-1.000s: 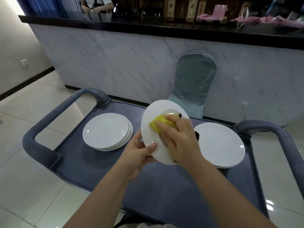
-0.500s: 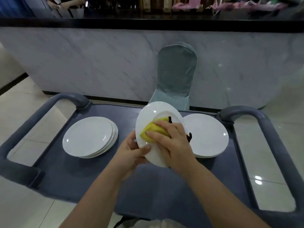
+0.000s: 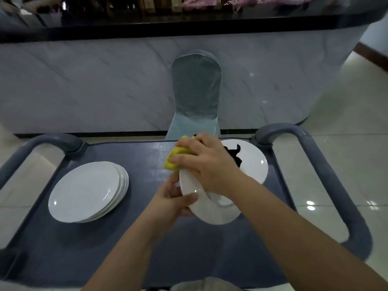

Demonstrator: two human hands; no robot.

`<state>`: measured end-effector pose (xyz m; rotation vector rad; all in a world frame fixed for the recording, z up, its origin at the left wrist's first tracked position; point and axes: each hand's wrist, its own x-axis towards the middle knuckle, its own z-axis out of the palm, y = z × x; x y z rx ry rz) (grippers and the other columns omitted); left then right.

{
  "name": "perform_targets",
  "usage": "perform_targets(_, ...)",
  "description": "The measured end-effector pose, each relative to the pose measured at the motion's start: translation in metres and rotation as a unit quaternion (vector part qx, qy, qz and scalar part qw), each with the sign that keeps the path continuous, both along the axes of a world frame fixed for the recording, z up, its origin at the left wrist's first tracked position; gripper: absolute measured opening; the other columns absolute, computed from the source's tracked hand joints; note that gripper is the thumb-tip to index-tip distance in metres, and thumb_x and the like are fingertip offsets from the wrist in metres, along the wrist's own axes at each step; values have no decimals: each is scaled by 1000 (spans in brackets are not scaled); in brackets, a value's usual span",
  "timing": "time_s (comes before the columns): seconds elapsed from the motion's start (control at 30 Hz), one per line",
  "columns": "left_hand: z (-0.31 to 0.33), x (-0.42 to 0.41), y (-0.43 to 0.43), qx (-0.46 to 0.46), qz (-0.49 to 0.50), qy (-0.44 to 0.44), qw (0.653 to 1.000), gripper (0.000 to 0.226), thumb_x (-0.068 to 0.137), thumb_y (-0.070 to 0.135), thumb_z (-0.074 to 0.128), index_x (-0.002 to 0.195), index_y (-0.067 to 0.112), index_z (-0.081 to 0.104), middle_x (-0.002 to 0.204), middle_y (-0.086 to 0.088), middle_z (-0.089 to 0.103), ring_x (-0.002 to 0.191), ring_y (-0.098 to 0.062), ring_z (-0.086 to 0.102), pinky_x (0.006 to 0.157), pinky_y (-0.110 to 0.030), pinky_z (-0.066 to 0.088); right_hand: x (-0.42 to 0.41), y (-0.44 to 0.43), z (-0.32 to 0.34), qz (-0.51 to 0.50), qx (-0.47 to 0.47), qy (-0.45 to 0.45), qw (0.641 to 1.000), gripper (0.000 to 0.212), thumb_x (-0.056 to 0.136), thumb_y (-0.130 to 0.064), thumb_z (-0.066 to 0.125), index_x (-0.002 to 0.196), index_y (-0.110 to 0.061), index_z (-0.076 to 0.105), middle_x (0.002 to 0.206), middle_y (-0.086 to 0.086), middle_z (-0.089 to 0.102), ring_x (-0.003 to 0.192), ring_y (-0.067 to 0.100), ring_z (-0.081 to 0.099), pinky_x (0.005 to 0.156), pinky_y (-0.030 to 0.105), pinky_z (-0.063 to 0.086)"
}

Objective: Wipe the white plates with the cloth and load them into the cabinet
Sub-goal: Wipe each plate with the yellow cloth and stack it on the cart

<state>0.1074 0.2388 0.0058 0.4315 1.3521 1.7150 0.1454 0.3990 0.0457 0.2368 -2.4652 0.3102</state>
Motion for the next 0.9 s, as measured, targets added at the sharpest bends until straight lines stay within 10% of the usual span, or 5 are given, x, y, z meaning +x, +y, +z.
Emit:
perform_targets(0.2, -7, -6, 10, 54, 22, -138, 989, 60, 73, -4, 70, 127, 17, 54, 117, -11, 69, 95, -29, 70, 67, -42, 59, 11, 98, -5, -212, -230, -171, 934, 27, 98, -19, 52, 120, -23, 67, 123, 2, 62, 117, 29, 50, 105, 37, 35)
perform_targets(0.4, -19, -7, 34, 70, 103, -250, 960, 58, 76, 3, 60, 131, 20, 53, 114, -7, 72, 96, -27, 71, 63, -36, 60, 94, 53, -43, -284, -253, -100, 919, 24, 92, -14, 60, 109, -25, 72, 111, 0, 64, 100, 25, 55, 91, 39, 45)
perform_targets(0.57, -20, -6, 53, 50, 109, -242, 963, 59, 77, 7, 60, 134, 18, 50, 109, -10, 73, 89, -26, 73, 63, -35, 60, 87, -15, -72, -179, -108, -36, 977, 31, 86, -9, 59, 109, -24, 73, 122, 6, 63, 99, 28, 53, 83, 39, 47)
perform_targets(0.9, 1, -28, 46, 37, -147, -99, 983, 65, 72, -4, 69, 132, 17, 54, 122, -16, 66, 104, -36, 66, 70, -45, 61, 100, 93, -25, -328, -240, -20, 913, 26, 94, -6, 58, 116, -17, 69, 118, 7, 59, 106, 31, 48, 100, 18, 32)
